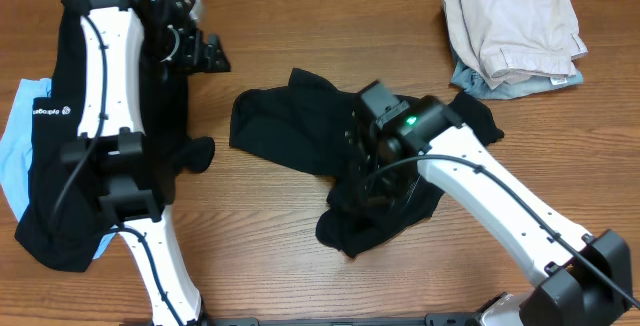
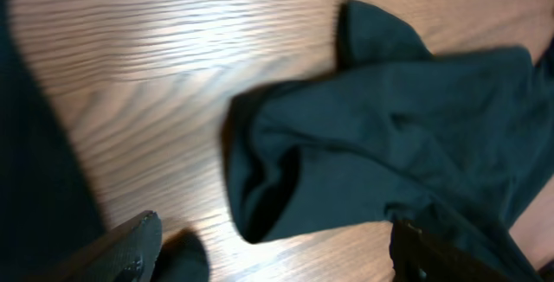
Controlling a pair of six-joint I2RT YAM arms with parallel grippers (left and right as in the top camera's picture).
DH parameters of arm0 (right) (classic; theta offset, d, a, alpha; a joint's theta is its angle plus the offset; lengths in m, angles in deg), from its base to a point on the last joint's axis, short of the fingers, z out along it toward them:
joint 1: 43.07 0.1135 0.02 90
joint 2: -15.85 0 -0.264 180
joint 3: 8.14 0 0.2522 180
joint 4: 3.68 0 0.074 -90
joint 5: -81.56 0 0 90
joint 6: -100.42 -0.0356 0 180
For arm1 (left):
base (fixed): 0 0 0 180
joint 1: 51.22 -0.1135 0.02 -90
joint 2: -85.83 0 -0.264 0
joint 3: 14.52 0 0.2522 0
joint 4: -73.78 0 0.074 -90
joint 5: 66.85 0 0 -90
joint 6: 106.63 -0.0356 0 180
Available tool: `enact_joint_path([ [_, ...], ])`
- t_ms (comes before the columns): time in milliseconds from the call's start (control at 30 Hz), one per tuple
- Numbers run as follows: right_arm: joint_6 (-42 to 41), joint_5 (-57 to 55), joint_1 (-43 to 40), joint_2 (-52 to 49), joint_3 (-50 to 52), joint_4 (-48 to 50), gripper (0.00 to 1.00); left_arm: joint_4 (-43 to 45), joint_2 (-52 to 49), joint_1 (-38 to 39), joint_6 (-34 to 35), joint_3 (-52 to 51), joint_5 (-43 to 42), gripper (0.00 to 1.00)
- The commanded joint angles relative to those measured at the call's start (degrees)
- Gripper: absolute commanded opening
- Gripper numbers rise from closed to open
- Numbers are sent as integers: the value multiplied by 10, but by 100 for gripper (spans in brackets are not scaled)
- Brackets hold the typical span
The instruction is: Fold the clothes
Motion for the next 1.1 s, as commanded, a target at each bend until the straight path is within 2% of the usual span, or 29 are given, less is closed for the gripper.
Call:
enact_joint_path([
  [0,-12,9,8,0,26,8,7,-3,5,41,-28,8,22,86],
  [100,-21,7,10,0,48,18,7,-1,-2,75,-27,8,45,85],
  [300,-21,5,9,0,62,43,7,-7,-30,127,-16,8,166,86],
  [533,-21,0,9,0,62,53,7,-24,-84,132,-17,7,165,80],
  [800,-21,0,9,0,62,63,8,-42,-121,136,-58,6,129,78],
  [900,-21,0,9,0,62,64,8,-36,-121,139,-58,-2,129,73],
  [967,-21,0,9,0,62,66,8,-36,-121,141,-58,-3,128,65],
  [1067,-22,0,9,0,62,72,8,-32,-121,144,-60,-11,129,64],
])
